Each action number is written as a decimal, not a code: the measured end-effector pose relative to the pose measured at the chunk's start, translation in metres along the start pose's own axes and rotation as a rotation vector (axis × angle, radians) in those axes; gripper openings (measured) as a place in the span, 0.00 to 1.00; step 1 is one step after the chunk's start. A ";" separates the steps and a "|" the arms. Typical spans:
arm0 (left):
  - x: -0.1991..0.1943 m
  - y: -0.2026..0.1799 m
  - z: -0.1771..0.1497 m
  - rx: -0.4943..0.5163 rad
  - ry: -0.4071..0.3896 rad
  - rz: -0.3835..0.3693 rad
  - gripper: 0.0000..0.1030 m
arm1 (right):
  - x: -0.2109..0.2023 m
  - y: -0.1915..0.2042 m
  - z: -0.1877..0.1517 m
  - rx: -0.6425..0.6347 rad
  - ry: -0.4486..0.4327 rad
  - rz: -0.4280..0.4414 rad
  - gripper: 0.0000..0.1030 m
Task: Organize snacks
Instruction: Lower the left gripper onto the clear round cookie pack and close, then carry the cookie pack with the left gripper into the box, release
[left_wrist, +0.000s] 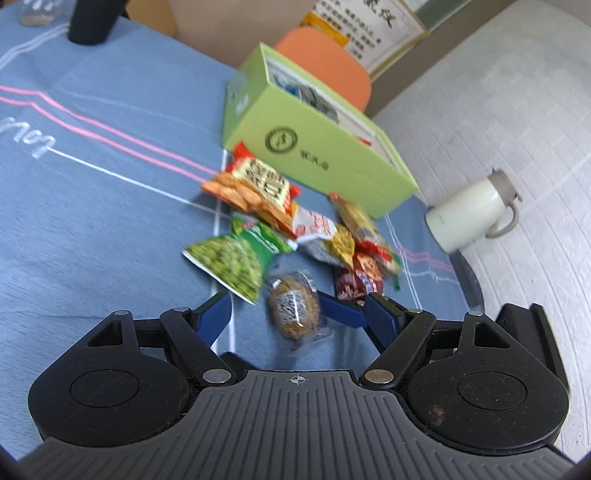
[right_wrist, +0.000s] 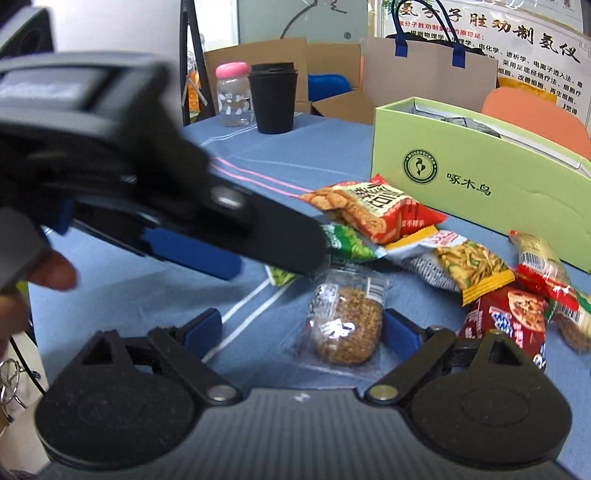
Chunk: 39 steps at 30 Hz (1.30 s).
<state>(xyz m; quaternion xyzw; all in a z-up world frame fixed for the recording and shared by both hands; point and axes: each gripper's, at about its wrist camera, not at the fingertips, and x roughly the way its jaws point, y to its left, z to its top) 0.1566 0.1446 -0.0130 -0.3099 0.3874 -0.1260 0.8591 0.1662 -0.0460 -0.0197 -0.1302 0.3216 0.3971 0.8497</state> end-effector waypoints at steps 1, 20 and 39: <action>0.005 -0.002 0.000 0.004 0.017 -0.005 0.61 | 0.001 0.000 0.000 -0.001 -0.002 -0.013 0.90; 0.043 -0.013 0.008 -0.006 0.083 0.018 0.53 | -0.016 -0.023 -0.003 0.051 -0.044 -0.016 0.90; 0.030 -0.026 -0.010 -0.026 0.086 -0.023 0.04 | -0.058 -0.012 -0.023 0.040 -0.069 -0.100 0.54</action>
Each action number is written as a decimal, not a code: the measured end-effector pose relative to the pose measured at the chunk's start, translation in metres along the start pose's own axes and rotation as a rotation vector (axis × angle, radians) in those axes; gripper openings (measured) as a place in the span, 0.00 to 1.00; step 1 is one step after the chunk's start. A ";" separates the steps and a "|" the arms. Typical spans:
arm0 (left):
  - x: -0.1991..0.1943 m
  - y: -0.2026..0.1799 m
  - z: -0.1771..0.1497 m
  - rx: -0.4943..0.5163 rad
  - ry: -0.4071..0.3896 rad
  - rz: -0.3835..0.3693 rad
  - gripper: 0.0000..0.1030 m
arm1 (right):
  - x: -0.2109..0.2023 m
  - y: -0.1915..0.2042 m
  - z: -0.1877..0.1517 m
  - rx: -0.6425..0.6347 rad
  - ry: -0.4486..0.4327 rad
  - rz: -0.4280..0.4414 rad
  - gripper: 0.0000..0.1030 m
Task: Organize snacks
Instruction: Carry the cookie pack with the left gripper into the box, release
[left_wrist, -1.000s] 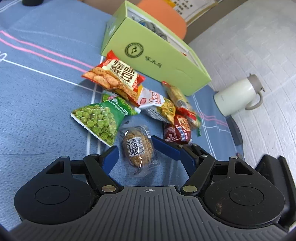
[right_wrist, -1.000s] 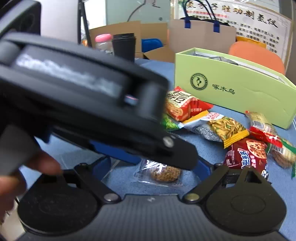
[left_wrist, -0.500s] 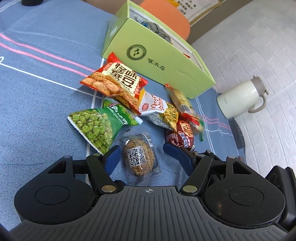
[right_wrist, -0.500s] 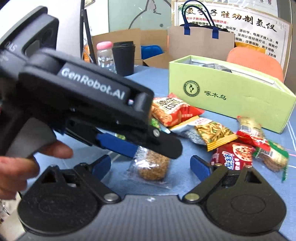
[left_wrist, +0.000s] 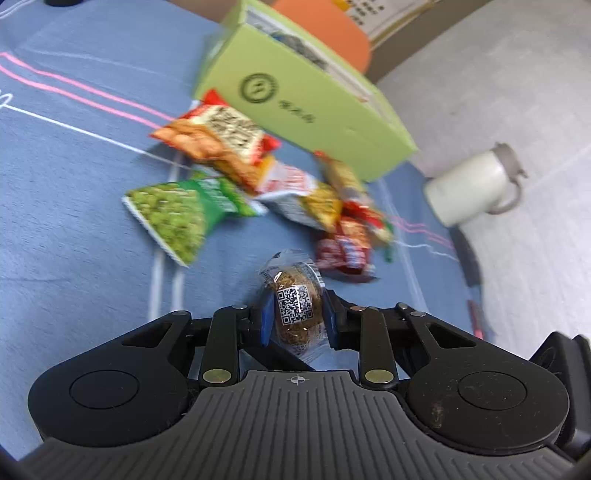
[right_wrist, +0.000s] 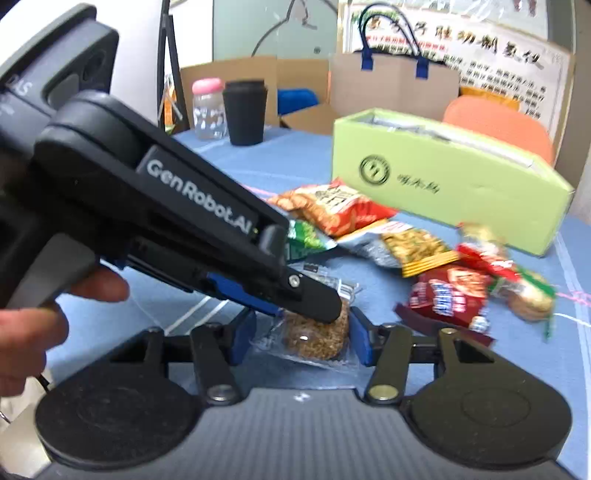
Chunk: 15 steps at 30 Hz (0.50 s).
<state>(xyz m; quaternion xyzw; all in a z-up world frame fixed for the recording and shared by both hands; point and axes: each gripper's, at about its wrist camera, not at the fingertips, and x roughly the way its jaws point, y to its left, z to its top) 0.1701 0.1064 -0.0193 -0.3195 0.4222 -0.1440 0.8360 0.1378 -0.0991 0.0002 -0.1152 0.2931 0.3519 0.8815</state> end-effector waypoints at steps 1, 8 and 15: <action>-0.002 -0.006 0.001 0.010 -0.007 -0.016 0.04 | -0.006 -0.003 0.002 0.004 -0.016 -0.013 0.54; 0.001 -0.033 0.017 0.081 -0.015 -0.072 0.04 | -0.023 -0.018 0.008 0.020 -0.056 -0.066 0.55; 0.021 -0.023 0.004 0.070 0.036 0.003 0.03 | -0.013 -0.018 -0.004 0.078 0.007 -0.040 0.65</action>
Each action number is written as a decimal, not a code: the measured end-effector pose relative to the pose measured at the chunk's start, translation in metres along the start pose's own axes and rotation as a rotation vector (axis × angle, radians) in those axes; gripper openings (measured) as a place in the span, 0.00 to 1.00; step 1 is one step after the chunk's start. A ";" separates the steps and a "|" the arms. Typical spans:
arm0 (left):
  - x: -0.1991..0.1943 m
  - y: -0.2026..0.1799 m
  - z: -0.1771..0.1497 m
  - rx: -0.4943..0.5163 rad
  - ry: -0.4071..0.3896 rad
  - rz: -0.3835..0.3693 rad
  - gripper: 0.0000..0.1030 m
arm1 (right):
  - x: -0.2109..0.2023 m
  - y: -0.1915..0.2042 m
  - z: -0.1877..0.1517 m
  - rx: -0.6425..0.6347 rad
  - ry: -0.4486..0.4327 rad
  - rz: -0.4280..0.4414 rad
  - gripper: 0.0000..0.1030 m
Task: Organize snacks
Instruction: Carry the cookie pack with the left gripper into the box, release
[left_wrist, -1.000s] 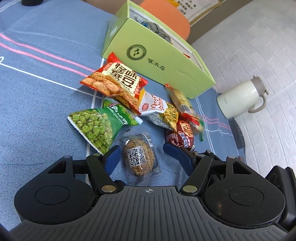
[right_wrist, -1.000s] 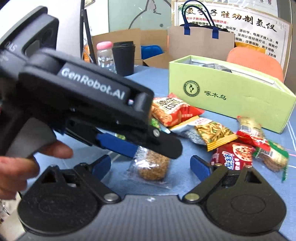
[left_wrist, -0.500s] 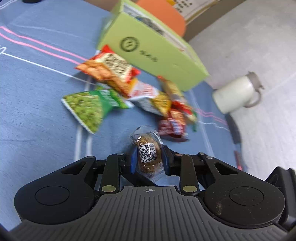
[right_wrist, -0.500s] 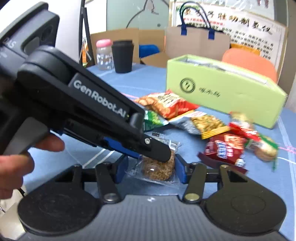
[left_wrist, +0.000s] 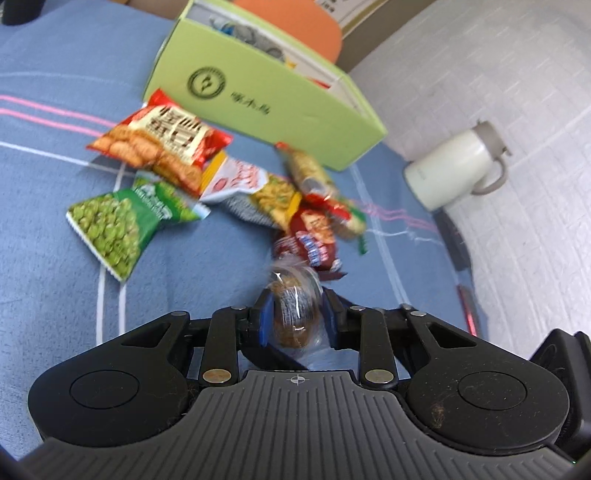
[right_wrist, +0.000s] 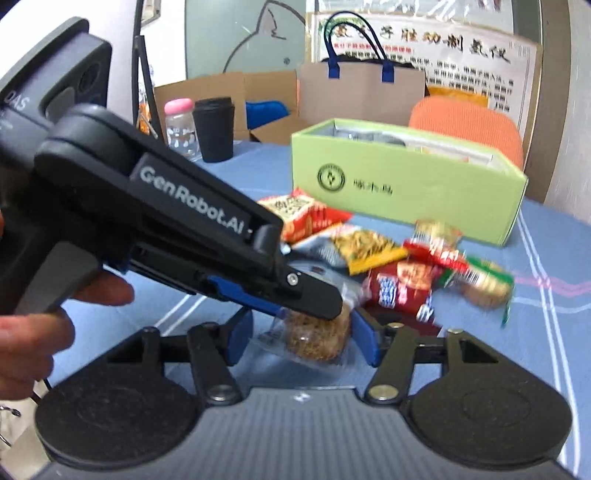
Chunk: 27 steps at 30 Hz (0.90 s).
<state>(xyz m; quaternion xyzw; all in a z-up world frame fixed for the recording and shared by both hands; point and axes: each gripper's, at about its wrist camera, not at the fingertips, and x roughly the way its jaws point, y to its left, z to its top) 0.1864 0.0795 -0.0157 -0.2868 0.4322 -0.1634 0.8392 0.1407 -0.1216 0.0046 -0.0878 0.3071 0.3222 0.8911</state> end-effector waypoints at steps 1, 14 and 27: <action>0.002 0.000 -0.001 0.005 0.000 0.014 0.03 | 0.000 -0.001 0.000 0.007 -0.001 -0.004 0.66; -0.006 0.001 0.002 0.020 -0.031 0.038 0.38 | 0.018 -0.004 -0.006 0.084 0.037 -0.061 0.76; 0.000 0.004 0.003 0.044 0.017 -0.008 0.35 | 0.012 0.016 -0.003 0.070 0.033 -0.162 0.83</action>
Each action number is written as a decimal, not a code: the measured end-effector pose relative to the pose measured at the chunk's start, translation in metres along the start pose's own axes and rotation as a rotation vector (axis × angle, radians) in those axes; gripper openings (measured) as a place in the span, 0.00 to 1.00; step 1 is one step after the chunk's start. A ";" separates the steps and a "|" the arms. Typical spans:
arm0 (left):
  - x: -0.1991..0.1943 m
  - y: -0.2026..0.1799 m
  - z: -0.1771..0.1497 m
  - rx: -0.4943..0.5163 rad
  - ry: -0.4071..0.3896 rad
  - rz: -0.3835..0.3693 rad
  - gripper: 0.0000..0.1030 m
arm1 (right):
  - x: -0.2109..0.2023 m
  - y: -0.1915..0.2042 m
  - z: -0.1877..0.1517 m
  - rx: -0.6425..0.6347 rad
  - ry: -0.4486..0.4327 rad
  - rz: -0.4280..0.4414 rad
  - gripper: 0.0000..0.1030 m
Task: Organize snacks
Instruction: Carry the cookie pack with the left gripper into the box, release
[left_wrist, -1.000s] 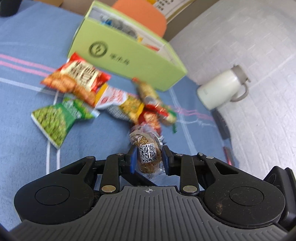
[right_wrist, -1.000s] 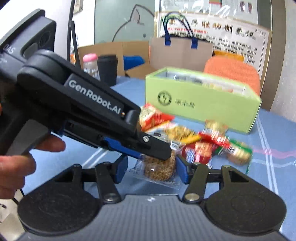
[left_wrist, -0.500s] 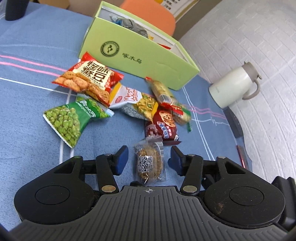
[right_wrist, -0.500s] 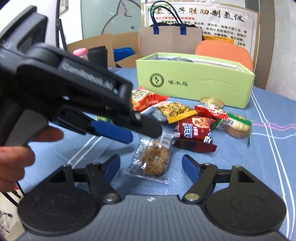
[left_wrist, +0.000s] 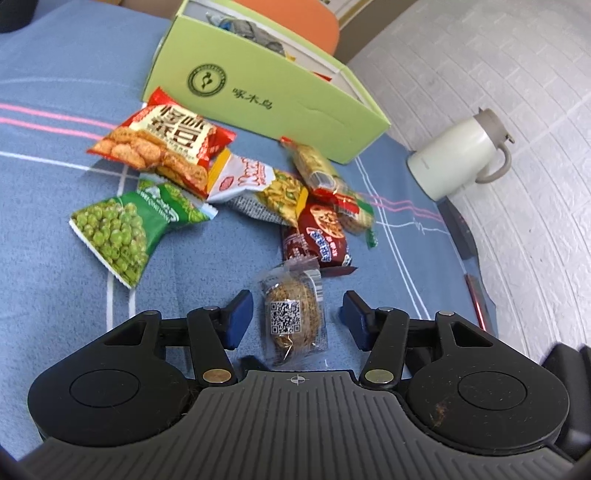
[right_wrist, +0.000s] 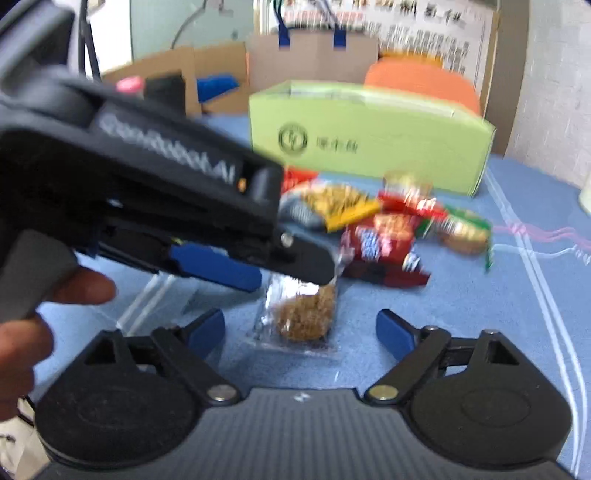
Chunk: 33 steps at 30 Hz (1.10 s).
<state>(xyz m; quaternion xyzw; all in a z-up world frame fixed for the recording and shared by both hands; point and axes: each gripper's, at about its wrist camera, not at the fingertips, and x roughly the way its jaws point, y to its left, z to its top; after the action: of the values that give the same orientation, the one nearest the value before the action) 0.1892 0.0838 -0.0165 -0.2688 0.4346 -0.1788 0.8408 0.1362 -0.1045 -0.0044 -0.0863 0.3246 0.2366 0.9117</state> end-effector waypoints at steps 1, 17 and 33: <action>-0.001 0.001 0.001 -0.001 0.000 -0.009 0.35 | 0.000 0.000 -0.001 0.002 0.003 -0.006 0.78; -0.010 -0.017 0.010 -0.014 -0.021 -0.058 0.06 | -0.022 -0.015 0.019 -0.049 -0.076 0.034 0.42; 0.073 -0.070 0.215 0.051 -0.155 -0.023 0.07 | 0.088 -0.130 0.179 -0.114 -0.172 0.026 0.43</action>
<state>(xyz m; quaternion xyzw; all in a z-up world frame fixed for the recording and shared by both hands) 0.4035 0.0532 0.0823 -0.2652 0.3603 -0.1779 0.8765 0.3580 -0.1293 0.0791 -0.1129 0.2325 0.2732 0.9266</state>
